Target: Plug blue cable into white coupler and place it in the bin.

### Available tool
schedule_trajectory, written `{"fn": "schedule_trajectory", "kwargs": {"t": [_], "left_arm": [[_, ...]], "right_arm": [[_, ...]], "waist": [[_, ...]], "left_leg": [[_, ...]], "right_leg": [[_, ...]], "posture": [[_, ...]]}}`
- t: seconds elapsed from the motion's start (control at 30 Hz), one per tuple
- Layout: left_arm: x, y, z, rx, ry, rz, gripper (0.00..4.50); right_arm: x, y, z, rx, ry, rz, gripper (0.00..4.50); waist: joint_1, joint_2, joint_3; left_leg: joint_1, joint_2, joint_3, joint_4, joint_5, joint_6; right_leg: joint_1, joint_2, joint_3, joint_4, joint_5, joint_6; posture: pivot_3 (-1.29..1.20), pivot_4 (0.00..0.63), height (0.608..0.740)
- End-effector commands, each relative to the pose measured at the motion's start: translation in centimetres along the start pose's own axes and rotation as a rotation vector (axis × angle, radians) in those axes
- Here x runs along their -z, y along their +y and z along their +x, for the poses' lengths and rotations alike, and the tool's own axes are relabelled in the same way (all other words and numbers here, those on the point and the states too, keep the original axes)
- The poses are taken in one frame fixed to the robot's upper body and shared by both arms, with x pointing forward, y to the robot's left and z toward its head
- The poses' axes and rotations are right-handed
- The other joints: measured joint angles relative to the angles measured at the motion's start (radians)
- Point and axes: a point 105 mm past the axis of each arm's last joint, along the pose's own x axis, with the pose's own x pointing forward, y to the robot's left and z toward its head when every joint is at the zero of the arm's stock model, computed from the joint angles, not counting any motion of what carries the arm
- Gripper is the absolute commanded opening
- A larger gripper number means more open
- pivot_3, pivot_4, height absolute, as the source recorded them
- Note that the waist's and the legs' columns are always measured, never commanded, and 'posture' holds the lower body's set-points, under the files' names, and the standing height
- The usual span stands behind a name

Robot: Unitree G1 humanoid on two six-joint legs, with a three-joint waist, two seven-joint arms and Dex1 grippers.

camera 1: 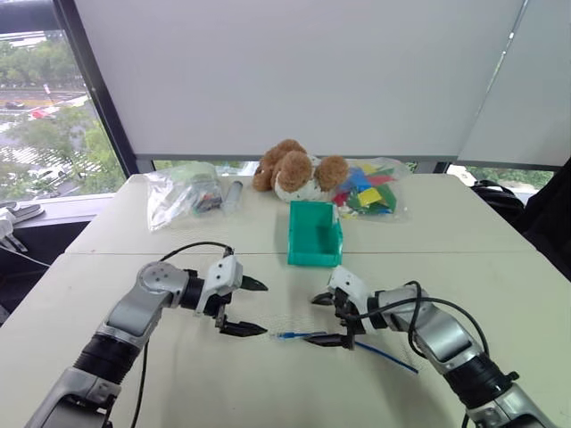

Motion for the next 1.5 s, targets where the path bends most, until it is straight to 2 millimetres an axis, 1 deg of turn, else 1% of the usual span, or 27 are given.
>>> {"fn": "schedule_trajectory", "kwargs": {"t": [0.03,0.2,0.27,0.57,0.93,1.03,1.13,1.27,1.37,1.5], "left_arm": [[-0.3,0.0,-0.4,-0.004,0.004,0.035,4.50],[-0.3,0.0,-0.4,-0.008,0.003,0.035,4.50],[-0.3,0.0,-0.4,-0.009,0.003,0.035,4.50],[0.0,-0.3,-0.5,-0.010,0.020,0.041,4.50],[0.4,-0.5,-0.2,0.008,0.042,0.054,4.50],[0.6,-0.3,0.2,0.030,0.058,0.083,4.50],[0.6,0.1,1.0,0.051,0.059,0.127,4.50],[0.9,1.2,2.2,0.088,0.073,0.230,4.50],[0.9,2.3,3.5,0.104,0.066,0.299,4.50],[1.3,2.8,4.4,0.141,0.076,0.340,4.50]], "right_arm": [[-1.7,-0.2,0.4,-0.006,-0.043,-0.052,4.44],[-2.1,0.4,1.2,-0.041,-0.037,-0.080,4.44],[-2.2,0.3,1.5,-0.038,-0.042,-0.079,4.44],[-2.7,-1.5,1.9,0.016,-0.067,-0.059,4.44],[-3.3,-3.8,1.4,0.090,-0.075,-0.068,4.44],[-3.2,-4.8,0.9,0.125,-0.061,-0.079,4.44],[-3.5,-5.1,0.2,0.139,-0.076,-0.076,4.44],[-3.8,-4.2,-1.7,0.153,-0.103,-0.073,4.44],[-3.8,-2.8,-3.2,0.180,-0.124,-0.054,4.44],[-3.9,-1.3,-4.6,0.220,-0.139,-0.026,4.44]], "waist": [[0.000,0.000,0.000],[0.000,0.000,0.000],[0.000,0.000,0.000],[0.000,0.000,0.000],[-0.001,0.000,0.000],[-0.001,0.000,0.000],[0.002,0.000,0.000],[0.005,0.000,0.000],[0.008,0.000,0.000],[0.002,0.000,0.000]], "left_leg": [[0.000,0.000,0.000,0.000,0.000,0.000],[0.000,0.000,0.000,0.000,0.000,0.000],[0.000,0.000,0.000,0.000,0.000,0.000],[0.000,0.000,0.000,0.000,0.000,0.000],[0.000,0.000,0.000,0.000,0.000,0.000],[0.000,0.000,0.000,0.000,0.000,0.000],[0.000,-0.001,0.000,0.000,0.000,0.000],[-0.001,-0.001,0.000,0.000,0.000,0.000],[-0.001,-0.002,0.001,0.000,0.000,0.000],[-0.001,-0.002,0.001,0.000,0.000,0.000]], "right_leg": [[0.000,0.000,0.000,0.000,0.000,0.000],[0.000,0.000,0.000,0.000,0.000,0.000],[0.000,0.000,0.000,0.000,0.000,0.000],[0.000,0.000,0.000,0.001,0.000,0.000],[0.000,0.000,0.000,0.001,0.000,0.000],[0.000,0.000,0.000,0.001,0.000,0.000],[0.000,0.000,0.000,0.001,0.000,0.000],[0.000,0.000,0.000,0.001,0.000,0.000],[0.000,0.000,0.000,0.000,0.000,0.000],[-0.001,0.001,0.000,0.000,0.000,0.001]], "posture": [[0.00,0.150,0.740],[0.00,0.150,0.740],[0.00,0.150,0.740],[0.00,0.150,0.740],[0.00,0.150,0.740],[0.00,0.150,0.740],[0.00,0.150,0.740],[0.00,0.150,0.740],[0.00,0.150,0.740],[0.00,0.150,0.740]]}}
